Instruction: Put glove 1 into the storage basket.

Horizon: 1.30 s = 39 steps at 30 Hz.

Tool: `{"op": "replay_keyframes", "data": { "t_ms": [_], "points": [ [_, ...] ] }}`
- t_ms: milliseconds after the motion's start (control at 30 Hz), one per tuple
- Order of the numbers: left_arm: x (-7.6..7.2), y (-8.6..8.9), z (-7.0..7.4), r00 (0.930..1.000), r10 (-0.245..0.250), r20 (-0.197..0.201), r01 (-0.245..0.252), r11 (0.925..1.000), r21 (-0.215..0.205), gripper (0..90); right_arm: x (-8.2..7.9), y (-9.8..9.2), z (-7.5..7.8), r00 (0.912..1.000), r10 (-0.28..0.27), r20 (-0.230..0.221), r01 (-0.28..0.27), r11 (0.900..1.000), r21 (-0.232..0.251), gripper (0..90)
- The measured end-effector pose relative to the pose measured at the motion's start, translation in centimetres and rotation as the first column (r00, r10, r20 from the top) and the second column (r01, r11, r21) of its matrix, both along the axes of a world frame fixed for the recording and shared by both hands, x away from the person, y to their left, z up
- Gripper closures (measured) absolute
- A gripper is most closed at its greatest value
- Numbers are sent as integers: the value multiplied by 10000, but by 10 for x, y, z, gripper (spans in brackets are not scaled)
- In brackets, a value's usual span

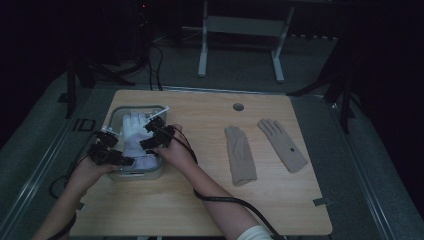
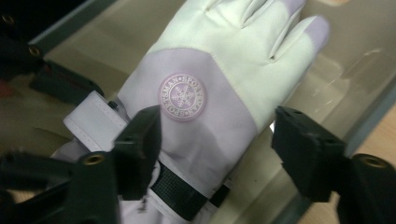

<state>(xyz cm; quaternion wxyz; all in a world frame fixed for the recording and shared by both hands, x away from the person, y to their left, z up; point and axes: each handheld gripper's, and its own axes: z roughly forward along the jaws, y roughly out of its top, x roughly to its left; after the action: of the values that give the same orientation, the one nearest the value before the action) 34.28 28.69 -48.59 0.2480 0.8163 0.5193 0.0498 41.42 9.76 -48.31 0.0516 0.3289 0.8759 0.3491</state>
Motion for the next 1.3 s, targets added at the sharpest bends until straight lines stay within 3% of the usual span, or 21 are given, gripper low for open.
{"op": "replay_keyframes", "data": {
  "t_ms": [100,167,267,367,700,767,833,1000,1200,1233,1300],
  "points": [
    [-6,2,9,9981,158,602,-141,9995,-279,359,-1,-5,7,9995,300,137,-305,9990,319,199],
    [-9,1,15,9949,253,978,-201,9984,-533,274,-1,-9,11,9979,589,257,-600,9972,443,151],
    [-13,-1,21,9855,553,1603,-420,9955,-849,172,-2,-15,20,9964,524,673,-556,9974,453,150],
    [-16,-8,27,9730,718,2194,-432,9903,-1323,164,-4,-22,27,9959,580,692,-623,9961,617,147],
    [-26,-44,35,9448,140,3275,363,9885,-1470,150,-7,-56,41,9959,471,774,-522,9965,653,146],
    [-28,-51,34,9426,78,3338,462,9870,-1536,150,-9,-64,43,9948,484,897,-540,9967,610,146],
    [-28,-57,33,9481,-75,3180,637,9840,-1666,149,-11,-69,43,9938,459,1011,-521,9969,595,147],
    [-28,-72,33,9430,-382,3306,1065,9758,-1911,149,-16,-84,44,9923,477,1141,-518,9981,334,146],
    [-28,-86,29,9415,-526,3328,1326,9659,-2224,149,-18,-100,45,9909,338,1305,-403,9980,478,146],
    [-30,-92,28,9390,-572,3390,1443,9606,-2376,149,-18,-105,46,9909,286,1315,-357,9980,524,146],
    [-31,-98,27,9380,-721,3390,1593,9584,-2367,149,-19,-118,47,9910,212,1324,-270,9987,424,146]
  ]
}}
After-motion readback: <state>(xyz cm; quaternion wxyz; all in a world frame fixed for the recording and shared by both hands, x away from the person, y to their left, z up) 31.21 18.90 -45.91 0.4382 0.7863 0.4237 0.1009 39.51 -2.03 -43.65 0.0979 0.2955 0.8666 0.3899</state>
